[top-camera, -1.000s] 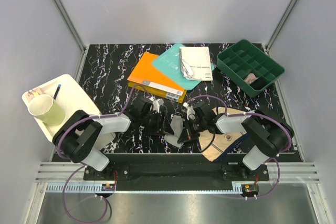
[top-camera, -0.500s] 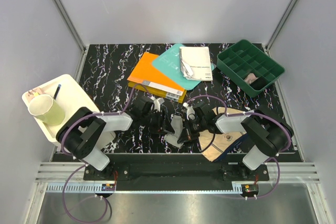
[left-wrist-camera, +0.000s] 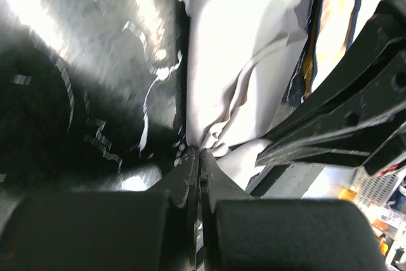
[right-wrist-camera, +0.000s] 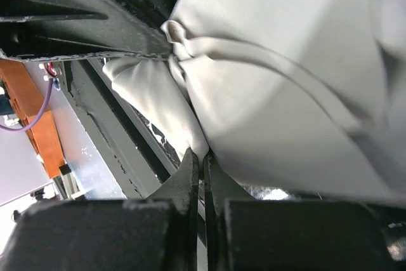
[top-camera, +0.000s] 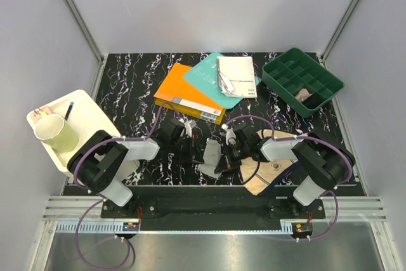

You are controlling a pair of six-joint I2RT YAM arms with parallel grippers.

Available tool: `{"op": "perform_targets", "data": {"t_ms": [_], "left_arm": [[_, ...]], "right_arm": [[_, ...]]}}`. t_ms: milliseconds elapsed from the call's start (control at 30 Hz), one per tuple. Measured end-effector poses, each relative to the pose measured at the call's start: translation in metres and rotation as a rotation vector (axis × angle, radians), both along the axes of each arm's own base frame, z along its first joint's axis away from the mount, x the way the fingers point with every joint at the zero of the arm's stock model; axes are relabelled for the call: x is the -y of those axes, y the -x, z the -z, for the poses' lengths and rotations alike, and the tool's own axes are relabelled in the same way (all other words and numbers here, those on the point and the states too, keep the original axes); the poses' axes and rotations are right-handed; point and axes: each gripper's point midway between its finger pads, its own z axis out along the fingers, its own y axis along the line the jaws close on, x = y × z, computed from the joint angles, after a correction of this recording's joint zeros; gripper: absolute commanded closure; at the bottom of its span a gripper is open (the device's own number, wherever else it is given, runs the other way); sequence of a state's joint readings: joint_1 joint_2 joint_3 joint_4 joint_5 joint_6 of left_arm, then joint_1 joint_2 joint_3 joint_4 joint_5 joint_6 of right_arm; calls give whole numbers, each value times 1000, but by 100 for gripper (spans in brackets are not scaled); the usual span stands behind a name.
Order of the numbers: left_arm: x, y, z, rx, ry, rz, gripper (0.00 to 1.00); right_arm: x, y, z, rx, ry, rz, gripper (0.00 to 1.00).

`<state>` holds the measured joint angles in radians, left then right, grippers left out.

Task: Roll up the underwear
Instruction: Roll the underwear to the corner of the board.

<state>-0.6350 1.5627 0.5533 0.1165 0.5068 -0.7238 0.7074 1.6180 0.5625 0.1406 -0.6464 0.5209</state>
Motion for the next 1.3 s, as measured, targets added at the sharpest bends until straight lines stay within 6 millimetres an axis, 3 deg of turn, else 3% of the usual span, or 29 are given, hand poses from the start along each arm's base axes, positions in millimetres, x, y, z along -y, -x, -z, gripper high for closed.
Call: {"op": "perform_targets", "data": {"t_ms": [200,333,567,867,1300], "left_arm": [[-9,6,0,11,-21,-14,73],[-10,5,-6,30,-15,-17,45],[-10,5,-19,79,26,-29,21],[-16,15,-23,135,73,-24,19],[-13,20,-19,171,72,24,34]], "right_arm": [[2,-1,0,8,10,10,100],[2,0,0,6,10,10,100],[1,1,1,-28,9,17,100],[0,1,2,-92,0,30,100],[0,0,2,-104,-4,35,100]]}}
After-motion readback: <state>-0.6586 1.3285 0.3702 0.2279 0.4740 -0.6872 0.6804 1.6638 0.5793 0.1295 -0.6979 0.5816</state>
